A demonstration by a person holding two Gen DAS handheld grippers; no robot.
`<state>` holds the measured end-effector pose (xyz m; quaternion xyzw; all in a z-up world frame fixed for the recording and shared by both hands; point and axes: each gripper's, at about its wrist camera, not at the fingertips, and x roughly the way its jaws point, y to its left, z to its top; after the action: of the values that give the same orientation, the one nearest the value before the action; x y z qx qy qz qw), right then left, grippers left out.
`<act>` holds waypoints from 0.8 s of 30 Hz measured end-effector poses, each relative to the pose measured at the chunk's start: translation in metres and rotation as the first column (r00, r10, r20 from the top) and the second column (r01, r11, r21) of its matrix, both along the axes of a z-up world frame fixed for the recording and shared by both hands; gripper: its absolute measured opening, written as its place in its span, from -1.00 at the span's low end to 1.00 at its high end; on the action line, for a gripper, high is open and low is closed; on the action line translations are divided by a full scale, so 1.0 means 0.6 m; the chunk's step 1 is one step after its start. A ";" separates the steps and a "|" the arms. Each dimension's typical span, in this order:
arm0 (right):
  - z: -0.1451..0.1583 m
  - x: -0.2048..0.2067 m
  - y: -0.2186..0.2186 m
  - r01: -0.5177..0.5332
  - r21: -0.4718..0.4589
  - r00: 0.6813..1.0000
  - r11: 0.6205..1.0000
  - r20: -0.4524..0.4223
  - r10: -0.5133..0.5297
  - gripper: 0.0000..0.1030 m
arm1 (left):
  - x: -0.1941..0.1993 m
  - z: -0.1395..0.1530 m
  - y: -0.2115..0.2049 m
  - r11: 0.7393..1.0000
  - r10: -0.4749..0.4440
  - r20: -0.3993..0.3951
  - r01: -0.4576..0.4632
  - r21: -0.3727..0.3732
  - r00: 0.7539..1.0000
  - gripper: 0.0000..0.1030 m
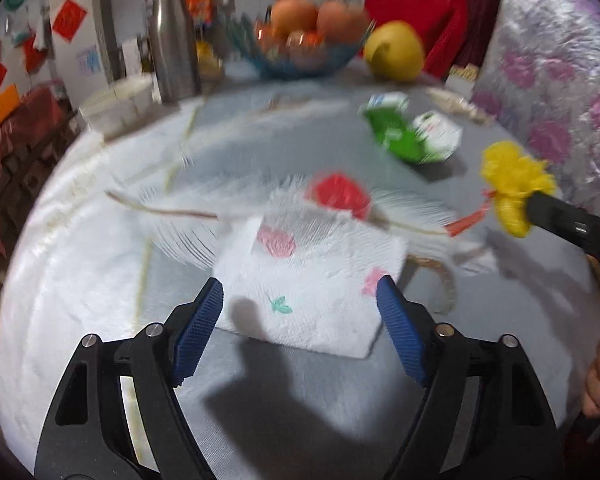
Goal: Collect trash
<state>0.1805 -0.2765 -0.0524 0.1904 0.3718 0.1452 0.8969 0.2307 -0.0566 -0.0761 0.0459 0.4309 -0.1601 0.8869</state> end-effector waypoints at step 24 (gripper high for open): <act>0.013 -0.010 0.021 -0.056 0.023 0.998 0.998 0.024 0.056 -0.46 | -0.071 0.075 0.065 0.996 0.025 0.110 -0.015 -0.082 0.994 -0.87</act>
<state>0.1742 -0.2637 -0.0445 0.1886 0.3649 0.1767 0.8944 0.1880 -0.0178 -0.0312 0.0143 0.3747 -0.1659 0.9121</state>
